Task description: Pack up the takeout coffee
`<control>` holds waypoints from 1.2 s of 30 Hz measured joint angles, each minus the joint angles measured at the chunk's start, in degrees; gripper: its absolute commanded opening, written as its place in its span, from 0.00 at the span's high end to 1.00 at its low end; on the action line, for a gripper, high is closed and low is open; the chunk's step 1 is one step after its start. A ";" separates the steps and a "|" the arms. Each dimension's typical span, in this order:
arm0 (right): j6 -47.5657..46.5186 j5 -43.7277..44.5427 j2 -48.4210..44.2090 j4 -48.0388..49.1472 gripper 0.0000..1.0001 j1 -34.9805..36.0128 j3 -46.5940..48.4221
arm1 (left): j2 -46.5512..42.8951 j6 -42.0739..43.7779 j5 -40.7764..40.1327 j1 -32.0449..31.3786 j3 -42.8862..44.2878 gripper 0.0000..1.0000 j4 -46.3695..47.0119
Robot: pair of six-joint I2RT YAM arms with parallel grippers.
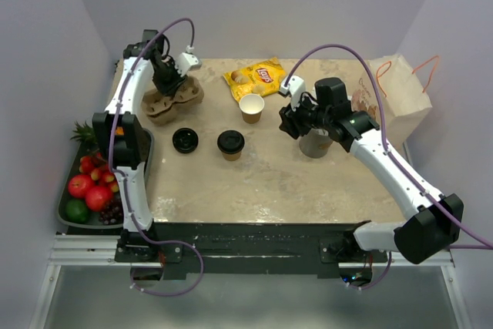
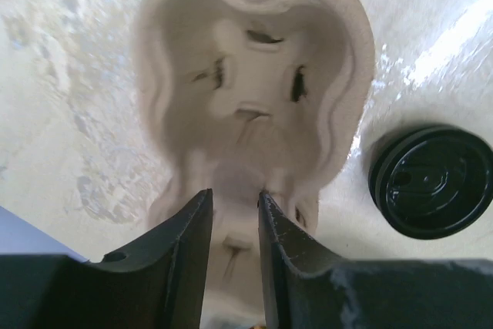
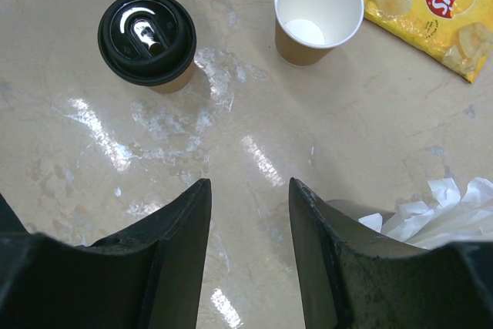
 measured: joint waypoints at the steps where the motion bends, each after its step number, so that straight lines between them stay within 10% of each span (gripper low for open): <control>1: 0.00 0.00 0.00 0.00 0.52 0.00 0.00 | 0.94 0.48 -0.59 -0.13 0.87 0.94 -1.68; 10: 0.07 0.00 -0.11 0.17 0.51 0.00 -1.16 | 3.41 4.13 -7.93 0.00 3.61 0.97 -2.54; 13: 0.07 -0.02 -0.11 0.33 0.51 0.00 -1.20 | 2.73 4.28 -8.94 0.02 3.87 0.70 -1.03; 18: 0.17 -0.04 -0.11 0.42 0.51 0.00 -1.36 | 1.79 3.74 -6.27 0.04 4.04 0.55 -1.07; 36: 0.44 -0.20 -0.11 0.35 0.50 0.00 -2.60 | 6.88 0.74 8.81 1.68 3.61 0.58 -4.50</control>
